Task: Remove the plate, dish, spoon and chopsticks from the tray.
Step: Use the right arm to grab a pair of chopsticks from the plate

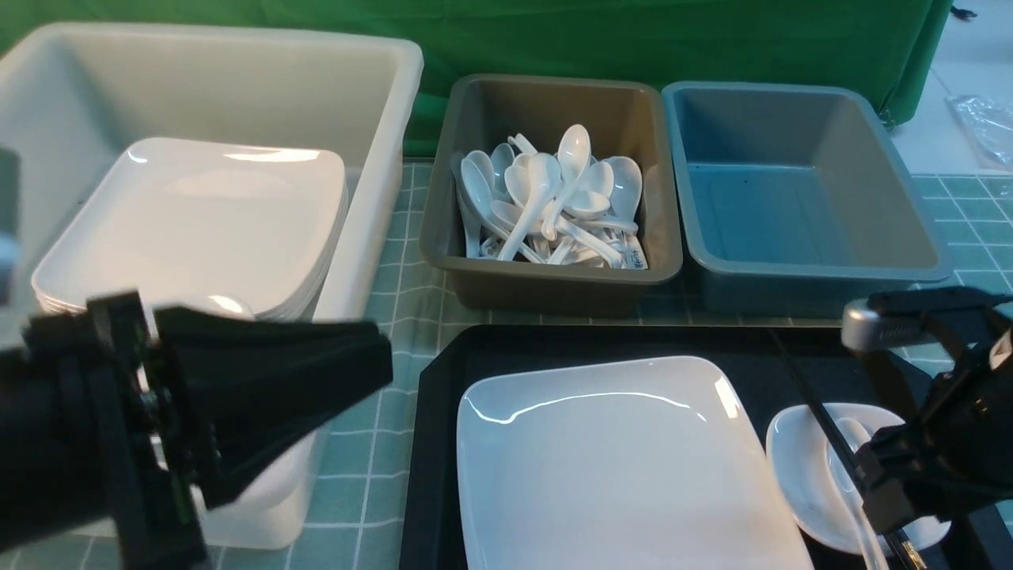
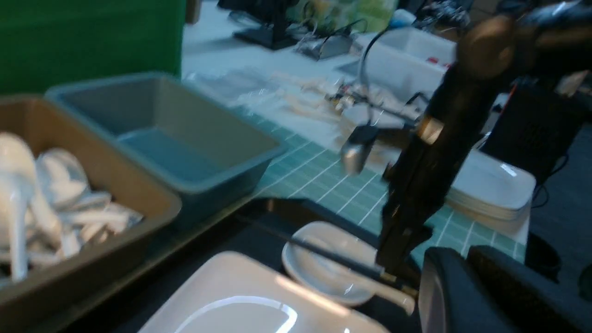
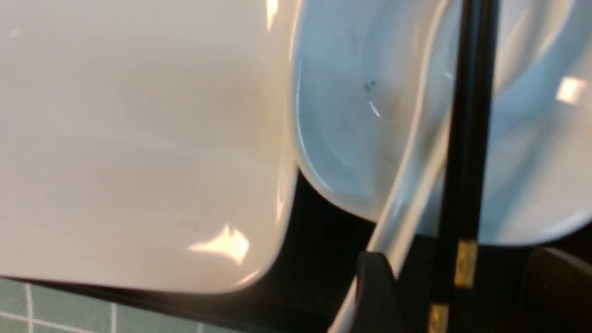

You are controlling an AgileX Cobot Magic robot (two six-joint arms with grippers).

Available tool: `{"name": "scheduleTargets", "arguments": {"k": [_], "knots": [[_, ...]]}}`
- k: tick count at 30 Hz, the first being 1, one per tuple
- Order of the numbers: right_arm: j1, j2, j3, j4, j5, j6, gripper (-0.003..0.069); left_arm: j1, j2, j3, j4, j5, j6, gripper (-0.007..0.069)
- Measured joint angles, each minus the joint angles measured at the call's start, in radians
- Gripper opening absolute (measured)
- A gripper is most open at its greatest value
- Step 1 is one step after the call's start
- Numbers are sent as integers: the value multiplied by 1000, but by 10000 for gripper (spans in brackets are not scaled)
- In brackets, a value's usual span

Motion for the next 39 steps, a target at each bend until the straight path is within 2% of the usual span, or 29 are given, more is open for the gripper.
{"name": "scheduleTargets", "arguments": {"k": [8,15,26,30,36,38,39], "knots": [[0,153,3,4,-115,-26,440,0,0,-60,0,-61,-29,34],[-1,168,3,5,-157,-27,433,0,0,-60,0,-71,-29,34],[-1,169,3,6,-157,-28,230,0,0,-60,0,-72,-27,34],[-1,169,3,6,-153,-28,204,0,0,-60,0,-72,-18,34],[-1,169,3,6,-150,-25,202,0,0,-60,0,-72,-14,34],[-1,169,3,6,-150,-22,235,0,0,-60,0,-72,-12,34],[-1,169,3,6,-150,-20,275,0,0,-60,0,-72,-11,34]]}}
